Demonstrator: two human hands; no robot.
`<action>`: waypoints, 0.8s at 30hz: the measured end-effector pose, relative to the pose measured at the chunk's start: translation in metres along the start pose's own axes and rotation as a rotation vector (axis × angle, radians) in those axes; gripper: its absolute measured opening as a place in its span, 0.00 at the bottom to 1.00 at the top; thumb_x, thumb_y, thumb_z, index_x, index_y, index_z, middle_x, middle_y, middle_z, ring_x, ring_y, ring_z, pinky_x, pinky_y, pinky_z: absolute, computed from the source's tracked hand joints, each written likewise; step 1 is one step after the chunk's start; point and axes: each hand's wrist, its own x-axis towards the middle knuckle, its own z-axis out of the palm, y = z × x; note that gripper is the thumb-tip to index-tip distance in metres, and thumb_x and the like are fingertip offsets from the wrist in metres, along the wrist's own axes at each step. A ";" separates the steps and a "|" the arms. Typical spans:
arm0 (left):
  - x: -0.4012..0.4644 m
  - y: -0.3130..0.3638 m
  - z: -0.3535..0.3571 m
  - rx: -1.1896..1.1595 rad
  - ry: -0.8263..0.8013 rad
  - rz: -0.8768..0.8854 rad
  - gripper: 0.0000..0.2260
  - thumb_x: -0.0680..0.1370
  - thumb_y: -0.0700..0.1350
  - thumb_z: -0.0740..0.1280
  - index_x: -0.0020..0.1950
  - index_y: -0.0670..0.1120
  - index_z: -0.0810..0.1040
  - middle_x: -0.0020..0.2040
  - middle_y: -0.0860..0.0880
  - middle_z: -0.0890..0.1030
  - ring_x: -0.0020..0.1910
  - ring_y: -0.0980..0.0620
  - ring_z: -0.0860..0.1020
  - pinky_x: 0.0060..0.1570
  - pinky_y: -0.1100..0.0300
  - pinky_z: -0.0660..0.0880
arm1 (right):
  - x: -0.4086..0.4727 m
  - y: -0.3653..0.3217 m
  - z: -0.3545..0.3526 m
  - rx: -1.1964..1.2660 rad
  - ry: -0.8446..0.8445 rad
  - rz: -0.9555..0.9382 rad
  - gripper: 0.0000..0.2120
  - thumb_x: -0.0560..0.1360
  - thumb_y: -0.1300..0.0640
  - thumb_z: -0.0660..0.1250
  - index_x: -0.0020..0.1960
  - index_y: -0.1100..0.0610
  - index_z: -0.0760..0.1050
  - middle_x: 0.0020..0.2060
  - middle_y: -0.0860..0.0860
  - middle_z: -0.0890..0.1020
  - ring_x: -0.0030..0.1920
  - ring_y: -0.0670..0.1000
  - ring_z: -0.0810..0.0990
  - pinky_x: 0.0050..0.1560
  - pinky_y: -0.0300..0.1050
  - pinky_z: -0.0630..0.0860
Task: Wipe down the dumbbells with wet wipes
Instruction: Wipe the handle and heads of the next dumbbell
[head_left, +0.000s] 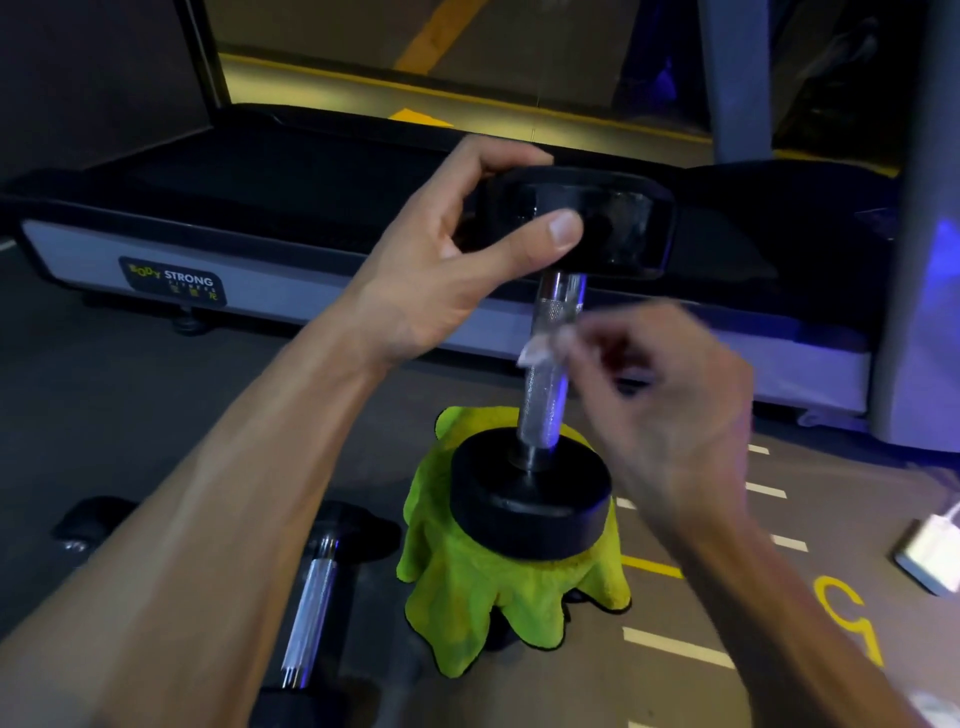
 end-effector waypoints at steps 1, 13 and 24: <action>0.000 0.000 0.000 0.012 -0.003 -0.003 0.18 0.76 0.53 0.73 0.64 0.52 0.75 0.58 0.55 0.79 0.59 0.58 0.78 0.63 0.58 0.77 | 0.009 0.002 -0.001 -0.002 0.050 -0.019 0.04 0.78 0.55 0.74 0.46 0.55 0.82 0.40 0.49 0.82 0.40 0.47 0.80 0.44 0.42 0.77; -0.002 0.001 0.001 0.077 0.063 -0.036 0.19 0.75 0.58 0.73 0.64 0.56 0.75 0.58 0.57 0.79 0.60 0.57 0.79 0.66 0.51 0.77 | -0.001 -0.006 -0.008 -0.052 -0.191 0.041 0.04 0.72 0.54 0.77 0.40 0.50 0.82 0.34 0.46 0.80 0.35 0.47 0.78 0.40 0.46 0.76; -0.005 0.003 0.004 0.102 0.070 -0.029 0.20 0.77 0.57 0.73 0.66 0.54 0.75 0.59 0.55 0.79 0.60 0.56 0.79 0.68 0.46 0.77 | -0.013 -0.051 0.005 -0.431 -0.611 0.098 0.01 0.79 0.56 0.66 0.49 0.52 0.76 0.35 0.50 0.68 0.39 0.61 0.70 0.39 0.49 0.68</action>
